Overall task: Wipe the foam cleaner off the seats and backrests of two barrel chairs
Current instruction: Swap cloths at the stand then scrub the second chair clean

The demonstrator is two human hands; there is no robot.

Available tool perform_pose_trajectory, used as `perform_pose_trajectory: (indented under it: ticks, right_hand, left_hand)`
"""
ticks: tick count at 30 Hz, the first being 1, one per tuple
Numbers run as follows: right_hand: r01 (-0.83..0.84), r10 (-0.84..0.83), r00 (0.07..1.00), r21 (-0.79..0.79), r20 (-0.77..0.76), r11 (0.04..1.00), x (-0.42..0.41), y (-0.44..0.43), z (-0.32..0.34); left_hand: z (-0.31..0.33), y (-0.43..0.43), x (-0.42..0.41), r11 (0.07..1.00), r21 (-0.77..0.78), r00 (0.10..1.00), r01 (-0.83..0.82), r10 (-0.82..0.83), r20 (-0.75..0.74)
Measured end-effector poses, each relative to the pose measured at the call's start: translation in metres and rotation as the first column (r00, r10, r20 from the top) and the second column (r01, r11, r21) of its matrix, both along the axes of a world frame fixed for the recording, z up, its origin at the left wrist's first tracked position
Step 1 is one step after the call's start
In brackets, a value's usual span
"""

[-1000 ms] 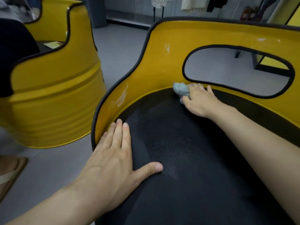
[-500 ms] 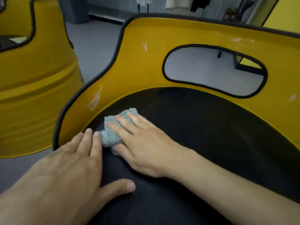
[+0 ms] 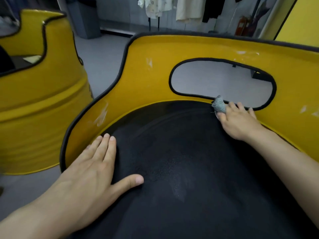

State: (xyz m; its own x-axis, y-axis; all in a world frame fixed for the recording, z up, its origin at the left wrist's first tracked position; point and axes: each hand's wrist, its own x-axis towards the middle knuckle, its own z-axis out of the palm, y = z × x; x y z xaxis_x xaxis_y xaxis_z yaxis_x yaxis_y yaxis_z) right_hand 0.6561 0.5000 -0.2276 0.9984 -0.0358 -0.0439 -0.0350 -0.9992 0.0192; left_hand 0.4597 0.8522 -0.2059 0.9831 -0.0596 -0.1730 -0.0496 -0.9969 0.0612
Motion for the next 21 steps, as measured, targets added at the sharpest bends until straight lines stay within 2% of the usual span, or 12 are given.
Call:
perform_pose_trajectory:
  ticks: [4, 6, 8, 9, 10, 11, 13, 15, 17, 18, 19, 21]
  right_hand:
    - [-0.075, 0.068, 0.995, 0.089, 0.080, 0.993, -0.011, 0.040, 0.008]
    - [-0.187, 0.170, 0.979, 0.157, 0.116, 0.970, -0.037, 0.085, 0.013]
    - [-0.447, 0.399, 0.876, 0.145, 0.272, 0.883, -0.077, 0.134, 0.015]
    - [-0.589, 0.529, 0.779, 0.105, 0.336, 0.801, -0.094, 0.155, 0.012]
    - [-0.681, 0.625, 0.718, 0.127, 0.305, 0.721, -0.111, 0.171, 0.016]
    - [-0.704, 0.660, 0.710, 0.225, 0.246, 0.674, -0.122, 0.181, 0.023]
    - [-0.618, 0.639, 0.761, 0.425, 0.112, 0.661, -0.129, 0.184, 0.033]
    - [-0.536, 0.585, 0.799, 0.607, 0.140, 0.587, -0.125, 0.178, 0.041]
    - [-0.334, 0.424, 0.891, 0.866, 0.162, 0.371, -0.116, 0.167, 0.048]
    - [-0.246, 0.356, 0.925, 0.927, 0.136, 0.285, -0.110, 0.161, 0.048]
    - [-0.232, 0.306, 0.942, 0.928, 0.139, 0.291, -0.106, 0.154, 0.046]
    - [-0.348, 0.291, 0.934, 0.719, 0.209, 0.602, -0.101, 0.140, 0.041]
  left_hand:
    - [0.000, 0.001, -0.002, 1.000, -0.012, 1.000, 0.013, -0.014, -0.021]
    - [0.004, 0.001, -0.002, 0.999, -0.030, 1.000, 0.011, -0.012, -0.021]
    - [0.008, 0.000, 0.000, 0.999, -0.034, 1.000, 0.015, -0.016, -0.019]
    - [0.009, -0.001, 0.003, 0.999, -0.036, 1.000, 0.012, -0.013, -0.006]
    - [0.011, -0.001, 0.005, 0.999, -0.039, 1.000, 0.004, -0.003, 0.014]
    - [0.014, -0.001, 0.006, 0.999, -0.044, 1.000, -0.011, 0.012, 0.026]
    - [0.022, 0.000, 0.008, 0.997, -0.061, 0.999, -0.038, 0.040, 0.025]
    - [0.031, 0.006, 0.008, 0.995, -0.090, 0.997, -0.051, 0.056, 0.058]
    - [0.036, 0.012, 0.006, 0.992, -0.106, 0.993, -0.068, 0.078, 0.091]
    - [0.038, 0.014, 0.005, 0.990, -0.117, 0.992, -0.075, 0.086, 0.097]
    - [0.039, 0.015, 0.004, 0.988, -0.134, 0.991, -0.078, 0.091, 0.098]
    - [0.038, 0.015, 0.002, 0.985, -0.156, 0.992, -0.067, 0.082, 0.095]
